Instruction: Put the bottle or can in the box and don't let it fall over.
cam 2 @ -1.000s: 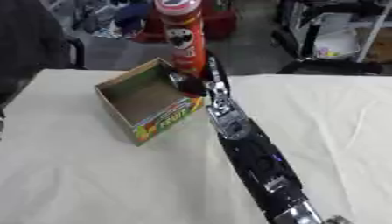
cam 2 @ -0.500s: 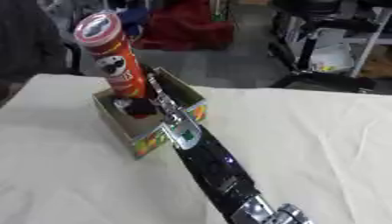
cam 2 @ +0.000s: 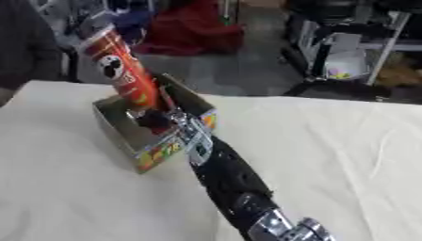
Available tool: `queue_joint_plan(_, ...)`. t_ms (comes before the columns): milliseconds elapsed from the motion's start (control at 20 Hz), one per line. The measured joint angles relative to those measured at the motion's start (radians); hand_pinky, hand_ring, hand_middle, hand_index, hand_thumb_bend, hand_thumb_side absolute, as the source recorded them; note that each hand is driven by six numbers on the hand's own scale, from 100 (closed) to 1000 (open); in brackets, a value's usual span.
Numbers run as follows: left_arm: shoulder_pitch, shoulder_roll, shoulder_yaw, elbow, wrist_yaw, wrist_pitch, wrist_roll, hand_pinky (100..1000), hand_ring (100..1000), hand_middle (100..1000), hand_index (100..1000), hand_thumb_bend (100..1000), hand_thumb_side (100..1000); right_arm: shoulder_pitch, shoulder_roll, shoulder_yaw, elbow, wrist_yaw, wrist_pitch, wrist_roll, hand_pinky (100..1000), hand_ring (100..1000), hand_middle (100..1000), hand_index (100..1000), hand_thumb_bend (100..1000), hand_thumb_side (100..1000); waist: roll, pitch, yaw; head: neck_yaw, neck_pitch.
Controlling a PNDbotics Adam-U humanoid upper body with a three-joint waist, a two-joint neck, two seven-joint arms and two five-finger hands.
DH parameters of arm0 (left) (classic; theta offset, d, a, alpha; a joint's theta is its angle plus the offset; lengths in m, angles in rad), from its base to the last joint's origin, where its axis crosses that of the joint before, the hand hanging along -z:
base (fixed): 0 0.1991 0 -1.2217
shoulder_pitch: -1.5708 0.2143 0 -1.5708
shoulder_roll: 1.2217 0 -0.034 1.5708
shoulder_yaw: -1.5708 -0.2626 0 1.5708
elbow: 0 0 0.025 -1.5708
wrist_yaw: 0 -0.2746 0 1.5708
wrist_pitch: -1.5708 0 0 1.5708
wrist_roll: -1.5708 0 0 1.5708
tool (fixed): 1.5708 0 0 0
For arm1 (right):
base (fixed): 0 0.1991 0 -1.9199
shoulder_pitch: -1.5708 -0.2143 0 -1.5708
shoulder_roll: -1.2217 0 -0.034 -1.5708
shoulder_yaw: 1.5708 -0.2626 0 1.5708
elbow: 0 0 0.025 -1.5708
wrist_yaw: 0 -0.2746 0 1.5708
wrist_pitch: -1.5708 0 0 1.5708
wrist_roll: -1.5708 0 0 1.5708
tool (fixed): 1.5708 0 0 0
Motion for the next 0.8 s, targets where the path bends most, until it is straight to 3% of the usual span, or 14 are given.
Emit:
queue_joint_plan(350, 0.0, 0.0, 0.0, 0.005, -0.002, -0.002, -0.007, 610, 684, 651, 646, 230, 600, 0.016, 0.001, -0.02, 0.033, 0.095, 0.069, -0.087, 973, 1000, 1000, 1000, 360, 435, 0.0, 0.0, -0.013, -0.001, -0.004)
queue_joint_plan(400, 0.001, 0.0, 0.001, 0.005, -0.002, -0.002, -0.007, 610, 684, 651, 646, 230, 600, 0.016, 0.001, -0.022, 0.025, 0.095, 0.066, -0.093, 967, 1000, 1000, 1000, 318, 509, 0.0, 0.0, -0.02, 0.0, -0.004)
queue_joint_plan(450, 0.003, 0.0, 0.001, 0.005, -0.002, -0.002, -0.007, 609, 684, 651, 646, 230, 601, 0.016, 0.001, -0.025, 0.011, 0.09, 0.061, -0.095, 962, 1000, 1000, 1000, 338, 413, 0.0, 0.0, -0.028, 0.002, -0.004)
queue_joint_plan(600, 0.024, 0.002, 0.007, 0.007, -0.001, 0.001, -0.006, 608, 685, 650, 645, 229, 603, 0.018, -0.006, -0.02, -0.052, 0.056, 0.031, -0.079, 945, 1000, 1000, 1000, 290, 348, 0.0, -0.001, -0.067, 0.022, -0.001)
queue_joint_plan(650, 0.033, 0.005, 0.01, 0.009, -0.001, 0.003, -0.005, 607, 685, 650, 644, 228, 605, 0.023, -0.015, -0.012, -0.077, 0.041, 0.018, -0.067, 936, 1000, 1000, 1000, 242, 295, 0.0, -0.001, -0.085, 0.033, 0.005)
queue_joint_plan(700, 0.042, 0.009, 0.014, 0.011, 0.0, 0.005, -0.003, 607, 686, 649, 644, 242, 597, 0.034, -0.028, -0.002, -0.103, 0.025, 0.002, -0.054, 926, 1000, 1000, 1000, 141, 316, 0.0, -0.002, -0.104, 0.046, 0.011)
queue_joint_plan(750, 0.054, 0.011, 0.019, 0.011, 0.003, 0.008, -0.001, 607, 686, 649, 644, 225, 607, 0.051, -0.041, 0.009, -0.129, 0.009, -0.013, -0.039, 919, 1000, 1000, 1000, 161, 214, 0.0, -0.005, -0.126, 0.061, 0.019)
queue_joint_plan(800, 0.068, 0.016, 0.024, 0.011, 0.009, 0.01, 0.002, 606, 686, 649, 643, 225, 609, 0.073, -0.055, 0.021, -0.155, -0.007, -0.029, -0.023, 909, 1000, 1000, 1000, 125, 201, 0.0, -0.014, -0.152, 0.079, 0.028)
